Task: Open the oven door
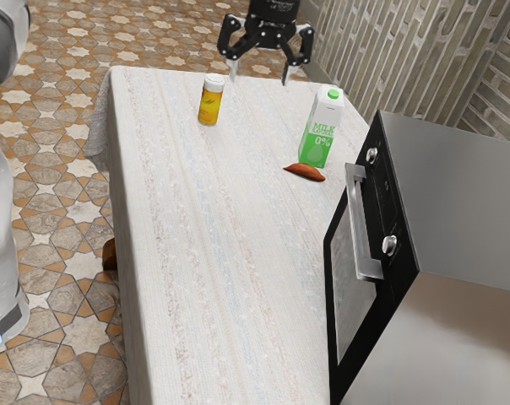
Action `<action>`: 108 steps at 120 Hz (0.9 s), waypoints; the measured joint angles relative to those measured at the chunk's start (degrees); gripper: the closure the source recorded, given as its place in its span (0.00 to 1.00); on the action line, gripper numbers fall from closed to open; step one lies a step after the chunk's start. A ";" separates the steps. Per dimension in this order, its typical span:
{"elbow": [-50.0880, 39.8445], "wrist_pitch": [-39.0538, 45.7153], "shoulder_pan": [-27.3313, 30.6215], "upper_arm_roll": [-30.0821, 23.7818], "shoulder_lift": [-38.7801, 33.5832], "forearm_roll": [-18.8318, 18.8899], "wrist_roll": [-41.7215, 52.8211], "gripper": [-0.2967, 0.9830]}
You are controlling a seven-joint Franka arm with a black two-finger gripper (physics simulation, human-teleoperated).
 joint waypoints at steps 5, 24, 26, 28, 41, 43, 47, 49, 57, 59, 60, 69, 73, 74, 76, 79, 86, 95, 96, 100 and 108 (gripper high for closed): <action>-2.35 -0.25 0.05 0.05 -2.45 0.03 -2.28 0.23; -15.85 0.71 -0.68 -0.94 -14.00 -1.84 -9.83 0.23; -16.24 0.67 -0.72 -1.72 -14.77 -1.98 -10.66 0.23; -16.51 0.63 -0.74 -2.63 -15.59 -2.08 -11.50 0.23; -20.32 4.54 -0.45 -8.47 -20.42 -2.38 -16.50 0.23; -21.26 6.05 -0.40 -9.18 -20.82 -2.46 -17.07 0.23; -22.79 9.26 -0.33 -10.74 -21.31 -2.60 -18.10 0.23; -23.31 10.91 -0.31 -11.59 -21.39 -2.67 -18.59 0.23; -24.30 17.28 -0.05 -14.73 -20.04 -2.75 -20.06 0.23; -24.40 18.69 0.13 -15.10 -19.53 -2.76 -20.25 0.23; -24.45 19.37 0.20 -15.26 -19.30 -2.76 -20.33 0.23; -24.46 24.85 1.03 -16.12 -17.03 -2.73 -20.76 0.23; -24.41 27.08 1.70 -16.96 -16.03 -2.71 -20.83 0.23; -24.42 27.61 1.85 -17.21 -15.82 -2.71 -20.85 0.23; -24.42 28.63 2.09 -17.68 -15.46 -2.71 -20.89 0.23; -24.46 30.04 2.35 -18.34 -15.06 -2.75 -20.95 0.23; -24.60 32.83 2.61 -19.58 -14.53 -2.81 -21.05 0.23; -25.23 35.59 2.70 -20.41 -13.71 -2.80 -20.77 0.23; -25.43 35.88 2.70 -20.45 -13.71 -2.81 -20.74 0.23; -26.19 36.97 2.68 -20.70 -13.76 -2.85 -20.61 0.23; -27.49 38.84 2.66 -21.42 -14.19 -2.93 -20.38 0.23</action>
